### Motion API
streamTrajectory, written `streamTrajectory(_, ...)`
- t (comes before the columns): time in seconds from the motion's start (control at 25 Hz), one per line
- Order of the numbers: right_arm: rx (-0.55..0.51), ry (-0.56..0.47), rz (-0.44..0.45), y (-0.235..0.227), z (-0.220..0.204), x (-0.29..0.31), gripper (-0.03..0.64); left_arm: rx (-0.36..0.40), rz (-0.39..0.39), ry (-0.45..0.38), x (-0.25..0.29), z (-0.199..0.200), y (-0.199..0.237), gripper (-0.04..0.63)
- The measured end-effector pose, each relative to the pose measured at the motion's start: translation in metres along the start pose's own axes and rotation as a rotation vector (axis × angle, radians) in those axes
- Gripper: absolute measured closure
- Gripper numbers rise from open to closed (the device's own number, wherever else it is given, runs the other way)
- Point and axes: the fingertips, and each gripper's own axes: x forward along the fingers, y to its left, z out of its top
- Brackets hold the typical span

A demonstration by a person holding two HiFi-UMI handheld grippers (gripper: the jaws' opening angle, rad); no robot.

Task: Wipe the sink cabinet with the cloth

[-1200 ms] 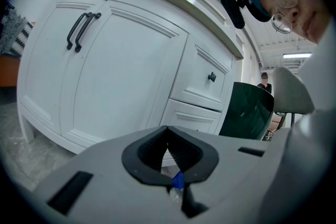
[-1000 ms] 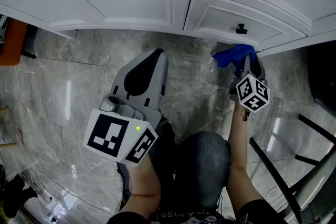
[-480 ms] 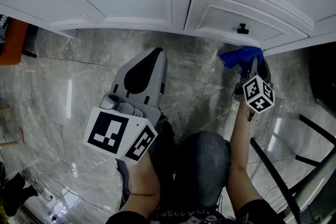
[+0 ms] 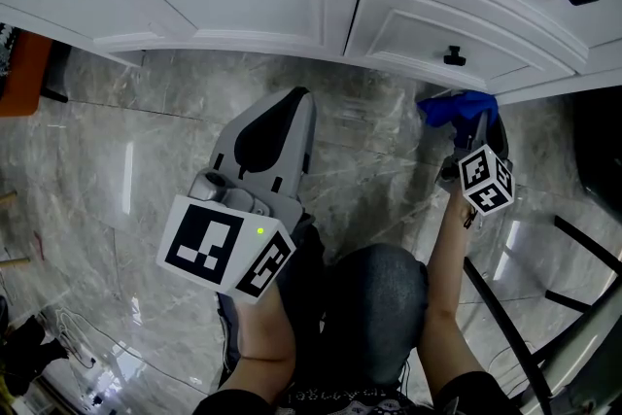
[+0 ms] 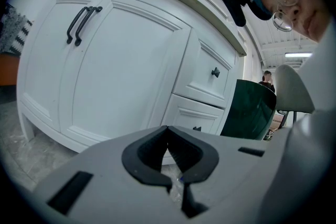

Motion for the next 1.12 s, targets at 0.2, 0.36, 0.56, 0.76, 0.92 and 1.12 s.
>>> streamTrajectory(0.2, -0.06, 0.04, 0.138, 0.035, -0.017, -0.027, 0.526, -0.007, 0.004, 0.001, 0.006, -0.002, -0.001, 0.591)
streamTrajectory(0.36, -0.07, 0.086, 0.267, 0.064, -0.035, -0.078, 0.526, 0.0, 0.008, 0.022, 0.014, -0.008, -0.006, 0.591)
streamTrajectory(0.56, -0.046, 0.033, 0.29, 0.065, -0.004, -0.109, 0.526, -0.001, -0.035, 0.035, 0.023, -0.009, -0.021, 0.591)
streamTrajectory(0.76, -0.102, -0.011, 0.308, 0.074, 0.079, -0.144, 0.528, 0.029, 0.002, 0.077, 0.021, 0.017, -0.046, 0.591)
streamTrajectory(0.92, -0.202, 0.0, 0.325, 0.092, 0.155, -0.189, 0.526, 0.088, -0.088, 0.107, 0.022, 0.065, -0.1, 0.591)
streamTrajectory(1.12, -0.187, 0.1, 0.319, 0.124, 0.218, -0.234, 0.528, 0.078, -0.212, 0.152, 0.001, 0.146, -0.158, 0.591)
